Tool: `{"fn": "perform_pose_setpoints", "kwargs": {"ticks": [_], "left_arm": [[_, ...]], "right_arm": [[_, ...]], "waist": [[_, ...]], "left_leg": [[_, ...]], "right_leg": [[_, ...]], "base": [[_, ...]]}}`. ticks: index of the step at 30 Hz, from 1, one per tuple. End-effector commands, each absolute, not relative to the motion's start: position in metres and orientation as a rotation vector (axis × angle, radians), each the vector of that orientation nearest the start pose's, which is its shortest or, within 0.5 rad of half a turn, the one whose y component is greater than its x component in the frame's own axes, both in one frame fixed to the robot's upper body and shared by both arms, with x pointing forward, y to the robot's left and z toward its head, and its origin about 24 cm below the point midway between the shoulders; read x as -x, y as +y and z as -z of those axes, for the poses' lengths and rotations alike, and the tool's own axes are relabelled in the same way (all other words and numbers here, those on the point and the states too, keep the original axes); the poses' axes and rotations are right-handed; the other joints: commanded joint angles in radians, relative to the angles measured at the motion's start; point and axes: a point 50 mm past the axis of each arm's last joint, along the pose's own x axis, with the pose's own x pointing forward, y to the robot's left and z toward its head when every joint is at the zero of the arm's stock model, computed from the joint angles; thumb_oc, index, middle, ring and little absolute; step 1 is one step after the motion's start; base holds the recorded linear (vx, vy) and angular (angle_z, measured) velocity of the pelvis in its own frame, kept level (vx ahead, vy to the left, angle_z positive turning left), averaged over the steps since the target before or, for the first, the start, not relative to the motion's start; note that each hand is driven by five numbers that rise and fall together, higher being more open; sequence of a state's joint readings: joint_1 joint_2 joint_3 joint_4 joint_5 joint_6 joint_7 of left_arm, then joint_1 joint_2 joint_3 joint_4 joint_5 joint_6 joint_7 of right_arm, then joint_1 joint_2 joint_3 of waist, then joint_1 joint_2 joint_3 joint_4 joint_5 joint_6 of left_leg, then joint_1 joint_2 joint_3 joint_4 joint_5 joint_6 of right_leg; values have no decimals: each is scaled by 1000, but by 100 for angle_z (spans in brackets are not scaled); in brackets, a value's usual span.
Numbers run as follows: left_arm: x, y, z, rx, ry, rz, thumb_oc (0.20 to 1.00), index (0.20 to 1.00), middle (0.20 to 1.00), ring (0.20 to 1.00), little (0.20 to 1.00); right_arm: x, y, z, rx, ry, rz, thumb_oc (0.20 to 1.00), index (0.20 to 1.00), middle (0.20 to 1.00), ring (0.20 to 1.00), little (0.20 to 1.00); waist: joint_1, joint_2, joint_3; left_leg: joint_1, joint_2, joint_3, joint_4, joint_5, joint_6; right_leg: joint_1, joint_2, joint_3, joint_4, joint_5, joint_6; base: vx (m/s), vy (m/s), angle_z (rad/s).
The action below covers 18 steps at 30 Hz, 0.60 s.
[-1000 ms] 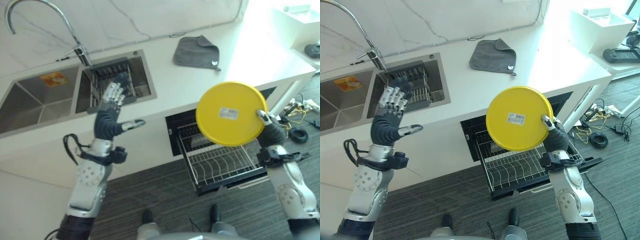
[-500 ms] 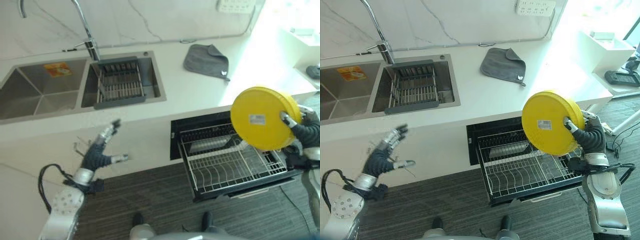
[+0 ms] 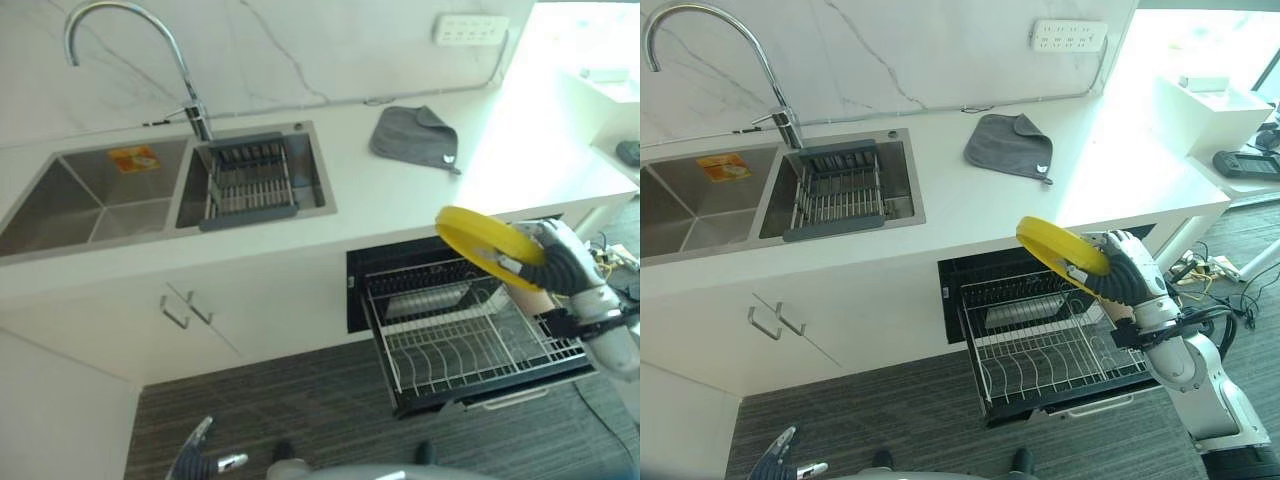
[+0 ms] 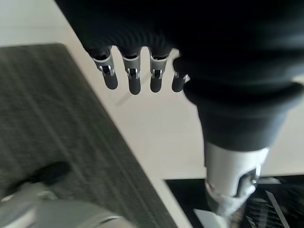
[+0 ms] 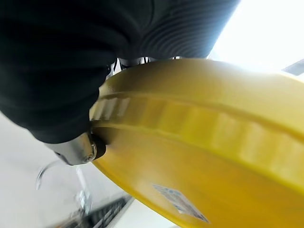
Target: Place the dishes in the dishwasher.
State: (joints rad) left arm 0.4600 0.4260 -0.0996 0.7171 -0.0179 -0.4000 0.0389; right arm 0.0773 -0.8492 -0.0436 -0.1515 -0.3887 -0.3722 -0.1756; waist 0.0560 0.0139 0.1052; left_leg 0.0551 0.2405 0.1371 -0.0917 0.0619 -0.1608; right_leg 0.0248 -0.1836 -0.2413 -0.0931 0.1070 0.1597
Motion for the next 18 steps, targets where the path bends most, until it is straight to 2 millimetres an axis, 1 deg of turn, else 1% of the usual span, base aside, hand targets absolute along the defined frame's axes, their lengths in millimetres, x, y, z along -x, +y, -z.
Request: {"fn": "perform_pose_setpoints", "kwargs": {"ticks": [1,4,6,7,11,13,14,15,16,18], "left_arm": [[-115,279,66,-527,438,25,1000,1000,1000,1000,1000],[-121,280,62,-537,412,34,1000,1000,1000,1000,1000],[-119,282,62,-552,414,37,1000,1000,1000,1000,1000],[-119,285,61,-557,418,35,1000,1000,1000,1000,1000],[-117,289,60,-576,420,31,1000,1000,1000,1000,1000],[-117,292,58,-587,423,26,1000,1000,1000,1000,1000],[-117,293,57,-590,423,28,1000,1000,1000,1000,1000],[-118,294,55,-598,419,39,1000,1000,1000,1000,1000],[-119,294,54,-599,418,39,1000,1000,1000,1000,1000],[-125,296,52,-605,409,29,1000,1000,1000,1000,1000]], "right_arm": [[-241,-234,-187,1348,-913,33,200,200,200,200,200],[-248,-237,-170,1494,-982,52,200,200,200,200,200],[-253,-246,-153,1554,-948,43,200,200,200,200,200],[-254,-252,-143,1574,-917,36,200,200,200,200,200],[-255,-260,-126,1586,-864,3,200,200,200,200,200],[-254,-266,-114,1593,-805,-15,200,200,200,200,200],[-254,-268,-111,1604,-788,-24,200,200,200,200,200],[-257,-271,-109,1620,-765,-24,200,200,200,200,200],[-258,-271,-108,1623,-764,-23,200,200,200,200,200],[-264,-273,-112,1651,-766,-23,200,200,200,200,200]], "waist": [[42,-24,41],[63,-22,38],[73,-22,36],[77,-20,36],[81,-17,35],[88,-19,32],[91,-18,35],[98,-10,49],[99,-8,56],[97,5,99]], "left_leg": [[19,36,5,4,-38,-10],[13,35,-5,4,-39,-9],[10,35,-11,4,-38,-9],[10,34,-13,4,-37,-8],[9,31,-23,4,-38,-6],[16,19,-39,4,-43,-2],[22,14,-46,4,-44,0],[26,9,-61,10,-35,1],[25,8,-66,17,-34,1],[-42,-3,-106,148,-69,3]], "right_leg": [[78,-37,-47,6,-86,56],[82,-38,-62,6,-89,59],[84,-38,-69,6,-91,62],[86,-38,-71,6,-91,63],[92,-37,-69,6,-95,63],[109,-32,-71,6,-103,59],[119,-29,-76,6,-106,55],[122,-26,-81,31,-115,45],[117,-27,-81,47,-124,42],[59,-41,-64,152,-160,24]], "base": [[-10,-15,9],[-3,-21,14],[13,-18,7],[28,-14,6],[46,-13,10],[133,-45,9],[121,-33,8],[53,-16,9],[-17,-14,7],[-77,-9,4]]}}
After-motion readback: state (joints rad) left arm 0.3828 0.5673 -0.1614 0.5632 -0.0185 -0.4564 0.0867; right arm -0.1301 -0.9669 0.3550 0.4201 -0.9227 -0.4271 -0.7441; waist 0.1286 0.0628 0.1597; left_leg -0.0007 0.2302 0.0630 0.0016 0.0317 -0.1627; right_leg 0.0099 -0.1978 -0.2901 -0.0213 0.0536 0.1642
